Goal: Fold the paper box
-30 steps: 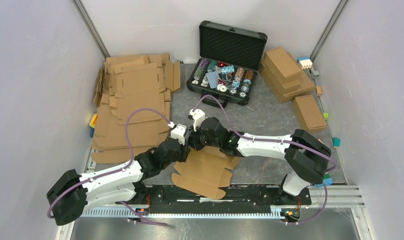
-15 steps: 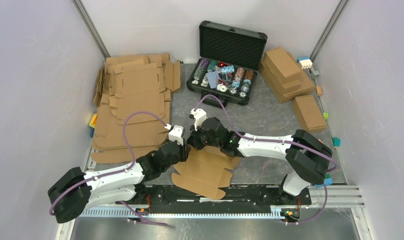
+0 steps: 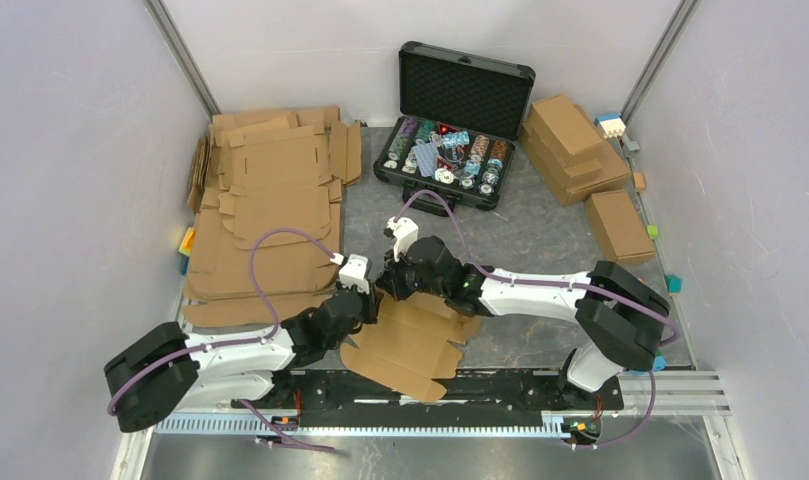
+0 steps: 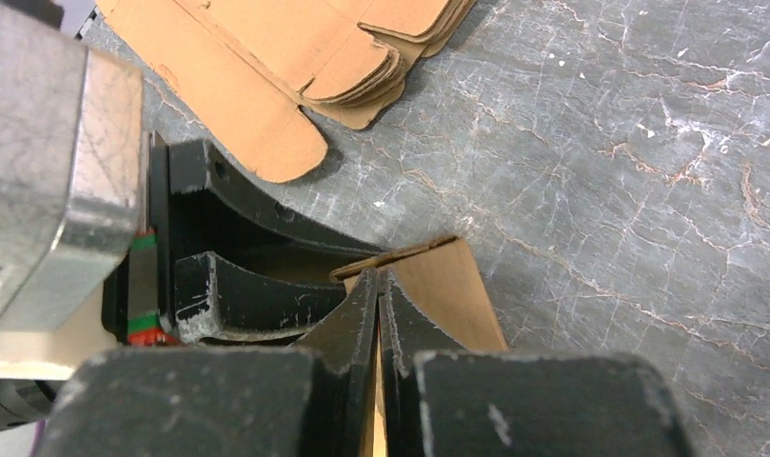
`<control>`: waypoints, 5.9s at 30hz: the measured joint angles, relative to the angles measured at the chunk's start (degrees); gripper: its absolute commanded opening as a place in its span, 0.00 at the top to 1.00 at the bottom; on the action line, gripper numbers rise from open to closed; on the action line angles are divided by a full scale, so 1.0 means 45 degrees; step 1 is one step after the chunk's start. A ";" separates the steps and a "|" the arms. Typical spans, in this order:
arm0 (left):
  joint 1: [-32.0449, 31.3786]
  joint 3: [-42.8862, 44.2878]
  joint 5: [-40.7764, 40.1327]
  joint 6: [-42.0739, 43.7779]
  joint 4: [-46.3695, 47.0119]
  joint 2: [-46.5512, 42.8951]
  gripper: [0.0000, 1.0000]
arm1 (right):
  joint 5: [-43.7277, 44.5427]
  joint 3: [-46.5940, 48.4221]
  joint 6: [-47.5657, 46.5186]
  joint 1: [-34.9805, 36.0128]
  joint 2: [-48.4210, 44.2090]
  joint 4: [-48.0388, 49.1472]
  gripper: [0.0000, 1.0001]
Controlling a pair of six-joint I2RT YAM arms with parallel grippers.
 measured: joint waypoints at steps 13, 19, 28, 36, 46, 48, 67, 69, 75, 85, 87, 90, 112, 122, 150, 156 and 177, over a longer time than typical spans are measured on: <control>-0.0379 -0.0063 -0.1365 -0.0083 0.0981 0.0869 0.98 | 0.0340 -0.0588 0.0034 -0.0335 -0.0952 -0.0398 0.89; -0.0379 0.0189 -0.1622 -0.0112 -0.0087 0.0466 0.98 | 0.0967 -0.1443 -0.0272 -0.0976 -0.3181 -0.1501 0.67; -0.0379 0.0816 -0.1661 -0.0131 -0.1666 0.0277 0.98 | 0.2968 -0.4303 -0.1044 -0.1341 -0.9326 -0.3026 0.18; -0.0384 0.1146 -0.1894 -0.0151 -0.2263 0.0379 0.98 | 0.3667 -0.7752 -0.0160 -0.1360 -1.2716 -0.4847 0.10; -0.0384 0.1190 -0.2006 -0.0452 -0.2365 0.0403 0.98 | 0.3701 -0.9908 0.2064 -0.1360 -1.4260 -0.3517 0.10; -0.0393 0.1195 -0.2030 -0.0534 -0.2390 0.0403 0.98 | 0.3735 -0.9986 0.2142 -0.1360 -1.4518 -0.3546 0.08; -0.0393 0.1545 -0.2210 -0.0908 -0.3143 0.0461 0.98 | 0.3599 -0.9544 0.0967 -0.1365 -1.7641 -0.6377 0.02; -0.0393 0.1574 -0.2205 -0.0918 -0.3215 0.0461 0.98 | 0.3342 -0.9544 0.0738 -0.1365 -1.7869 -0.6377 0.02; -0.0393 0.1622 -0.2195 -0.0996 -0.3303 0.0461 0.98 | 0.2477 -0.9544 0.0335 -0.1360 -1.7792 -0.6314 0.02; -0.0393 0.1719 -0.2195 -0.0996 -0.3415 0.0549 0.98 | 0.2327 -0.8796 -0.0442 -0.1365 -1.6942 -0.6232 0.16; -0.0393 0.1744 -0.2195 -0.1001 -0.3449 0.0549 0.98 | 0.2477 -0.8820 -0.0442 -0.1360 -1.6830 -0.6441 0.19; -0.0393 0.1749 -0.2191 -0.1010 -0.3458 0.0559 0.98 | 0.2837 -0.9131 -0.0257 -0.1360 -1.7039 -0.6509 0.28; -0.0393 0.1749 -0.2157 -0.1253 -0.3463 0.0563 0.98 | 0.3109 -1.0792 0.1957 -0.1375 -1.2847 -0.1059 0.37; -0.0389 0.1749 -0.2059 -0.1481 -0.3444 0.0563 0.98 | 0.2856 -1.0812 0.2084 -0.1375 -1.1905 -0.0248 0.41; -0.0379 0.1773 -0.1719 -0.2011 -0.3303 0.0641 0.98 | 0.0418 -1.0822 0.1579 -0.1375 -1.0773 0.2574 0.44; -0.0379 0.2016 -0.1598 -0.2011 -0.3385 0.0908 0.98 | 0.0291 -1.0666 0.0947 -0.1321 -0.9947 0.2560 0.46; -0.0636 0.2569 -0.1914 -0.2127 -0.3565 0.1637 0.98 | 0.3886 -0.8388 -0.0340 0.0330 -0.7664 0.0763 0.55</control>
